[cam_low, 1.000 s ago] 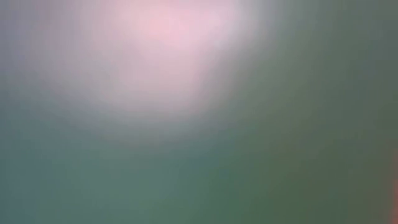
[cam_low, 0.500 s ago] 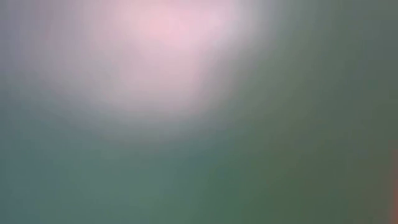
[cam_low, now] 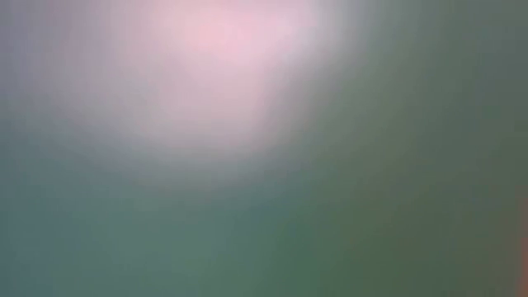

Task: Pick & Place USB Port
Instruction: Put the white charger cable into the green bin

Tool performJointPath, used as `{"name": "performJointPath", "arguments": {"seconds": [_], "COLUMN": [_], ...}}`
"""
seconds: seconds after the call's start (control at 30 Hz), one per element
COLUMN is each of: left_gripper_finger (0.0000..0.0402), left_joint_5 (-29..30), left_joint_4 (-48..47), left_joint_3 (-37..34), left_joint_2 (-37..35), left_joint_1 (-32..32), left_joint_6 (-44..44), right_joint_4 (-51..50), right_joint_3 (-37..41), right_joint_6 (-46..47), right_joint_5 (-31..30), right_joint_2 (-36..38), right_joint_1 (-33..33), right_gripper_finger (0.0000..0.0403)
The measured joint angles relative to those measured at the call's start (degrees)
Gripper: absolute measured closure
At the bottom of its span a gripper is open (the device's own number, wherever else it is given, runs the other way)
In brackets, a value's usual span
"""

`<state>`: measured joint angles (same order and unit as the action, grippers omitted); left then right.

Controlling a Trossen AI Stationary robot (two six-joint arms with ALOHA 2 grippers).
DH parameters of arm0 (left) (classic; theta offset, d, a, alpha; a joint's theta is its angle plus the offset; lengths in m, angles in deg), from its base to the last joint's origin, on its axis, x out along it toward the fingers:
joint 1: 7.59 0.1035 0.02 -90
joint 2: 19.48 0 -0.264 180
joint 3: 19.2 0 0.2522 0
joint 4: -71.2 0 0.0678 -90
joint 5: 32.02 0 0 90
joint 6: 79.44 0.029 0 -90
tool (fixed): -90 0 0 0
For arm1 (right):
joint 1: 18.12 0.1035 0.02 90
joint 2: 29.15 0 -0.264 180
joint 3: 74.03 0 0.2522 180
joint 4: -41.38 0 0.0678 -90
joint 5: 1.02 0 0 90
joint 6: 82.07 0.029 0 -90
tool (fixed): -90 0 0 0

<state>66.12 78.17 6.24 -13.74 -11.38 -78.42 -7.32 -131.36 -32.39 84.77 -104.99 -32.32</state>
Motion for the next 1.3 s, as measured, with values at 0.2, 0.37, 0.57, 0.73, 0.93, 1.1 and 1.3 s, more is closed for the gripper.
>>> {"name": "performJointPath", "arguments": {"seconds": [0.2,0.37,0.57,0.73,0.93,1.1,1.3], "left_gripper_finger": [0.0378,0.0378,0.0378,0.0378,0.0378,0.0378,0.0378], "left_joint_5": [0.0,-0.01,-0.02,-0.02,-0.02,-0.02,0.22], "left_joint_4": [-0.09,-0.13,-0.13,-0.13,-0.17,-0.17,-0.18], "left_joint_3": [0.0,0.0,0.0,0.0,0.0,0.0,0.0], "left_joint_2": [0.0,0.0,0.0,0.0,0.0,0.0,0.0], "left_joint_1": [-0.01,-0.01,0.0,-0.01,0.0,0.0,-0.01], "left_joint_6": [0.0,0.02,0.04,0.07,0.09,0.1,0.4], "right_joint_4": [0.02,0.84,2.09,3.56,6.63,8.46,9.26], "right_joint_3": [0.02,0.02,0.02,1.18,4.14,5.59,5.7], "right_joint_6": [1.67,1.74,1.89,2.45,3.68,3.68,3.12], "right_joint_5": [0.0,-0.3,-1.68,-2.01,-2.03,-2.02,-3.25], "right_joint_2": [-3.04,-3.92,-3.92,-3.92,-3.88,-3.79,-3.83], "right_joint_1": [0.88,0.81,0.81,0.81,0.81,0.79,0.79], "right_gripper_finger": [0.0196,0.0195,0.0198,0.0199,0.02,0.0205,0.0246]}}
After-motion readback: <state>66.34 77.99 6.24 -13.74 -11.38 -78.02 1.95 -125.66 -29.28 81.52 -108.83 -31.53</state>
